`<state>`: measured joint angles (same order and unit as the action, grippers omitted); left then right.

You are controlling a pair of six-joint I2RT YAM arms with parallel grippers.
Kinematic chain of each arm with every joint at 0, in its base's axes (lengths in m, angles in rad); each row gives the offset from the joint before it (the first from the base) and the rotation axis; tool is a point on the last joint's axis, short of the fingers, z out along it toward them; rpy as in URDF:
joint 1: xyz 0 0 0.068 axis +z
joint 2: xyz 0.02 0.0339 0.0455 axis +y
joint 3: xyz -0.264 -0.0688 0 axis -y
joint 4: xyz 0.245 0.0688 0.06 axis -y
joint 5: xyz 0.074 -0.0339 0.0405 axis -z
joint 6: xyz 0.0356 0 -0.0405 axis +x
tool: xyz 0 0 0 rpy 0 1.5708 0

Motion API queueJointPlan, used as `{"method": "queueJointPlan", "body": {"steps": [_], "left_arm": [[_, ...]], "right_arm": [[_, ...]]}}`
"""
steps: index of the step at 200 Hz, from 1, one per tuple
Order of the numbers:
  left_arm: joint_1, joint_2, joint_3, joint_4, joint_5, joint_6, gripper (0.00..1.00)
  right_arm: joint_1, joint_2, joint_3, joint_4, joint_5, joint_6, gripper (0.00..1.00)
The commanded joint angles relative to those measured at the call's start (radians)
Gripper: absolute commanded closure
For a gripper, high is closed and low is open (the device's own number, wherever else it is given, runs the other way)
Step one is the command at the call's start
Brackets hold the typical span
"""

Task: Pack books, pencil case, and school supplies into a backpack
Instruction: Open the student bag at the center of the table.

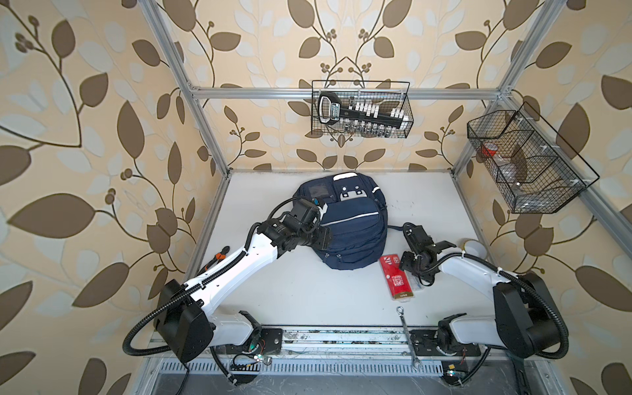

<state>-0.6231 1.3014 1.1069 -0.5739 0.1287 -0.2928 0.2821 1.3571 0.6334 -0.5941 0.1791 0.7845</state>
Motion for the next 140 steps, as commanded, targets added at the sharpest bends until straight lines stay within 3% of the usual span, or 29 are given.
{"method": "queueJointPlan", "body": {"steps": [1, 13, 46, 62, 71, 88, 111, 140], "left_arm": [[-0.011, -0.007, 0.025, 0.032, 0.043, 0.021, 0.41], [-0.011, 0.004, 0.031, 0.060, 0.063, 0.052, 0.21], [-0.013, 0.122, 0.122, 0.110, 0.122, 0.161, 0.18], [-0.031, 0.229, 0.201, 0.096, 0.131, 0.252, 0.12], [-0.052, 0.279, 0.248, 0.062, 0.104, 0.317, 0.01], [-0.092, 0.339, 0.291, 0.044, -0.010, 0.448, 0.01], [-0.096, 0.425, 0.327, 0.033, -0.049, 0.550, 0.01], [-0.096, 0.519, 0.374, 0.022, -0.184, 0.599, 0.13]], "right_arm": [[-0.001, 0.022, -0.035, -0.010, -0.027, 0.024, 0.36], [-0.008, 0.023, -0.038, -0.007, -0.017, 0.034, 0.42], [-0.048, -0.039, -0.041, -0.001, 0.011, 0.041, 0.59], [-0.047, -0.086, -0.026, -0.013, 0.029, 0.037, 0.65], [-0.047, -0.114, -0.014, -0.021, 0.030, 0.030, 0.66], [-0.047, -0.165, 0.006, -0.039, 0.028, 0.018, 0.70], [-0.047, -0.227, 0.034, -0.065, 0.013, 0.002, 0.75], [-0.043, -0.295, 0.097, -0.118, -0.010, -0.011, 0.77]]}}
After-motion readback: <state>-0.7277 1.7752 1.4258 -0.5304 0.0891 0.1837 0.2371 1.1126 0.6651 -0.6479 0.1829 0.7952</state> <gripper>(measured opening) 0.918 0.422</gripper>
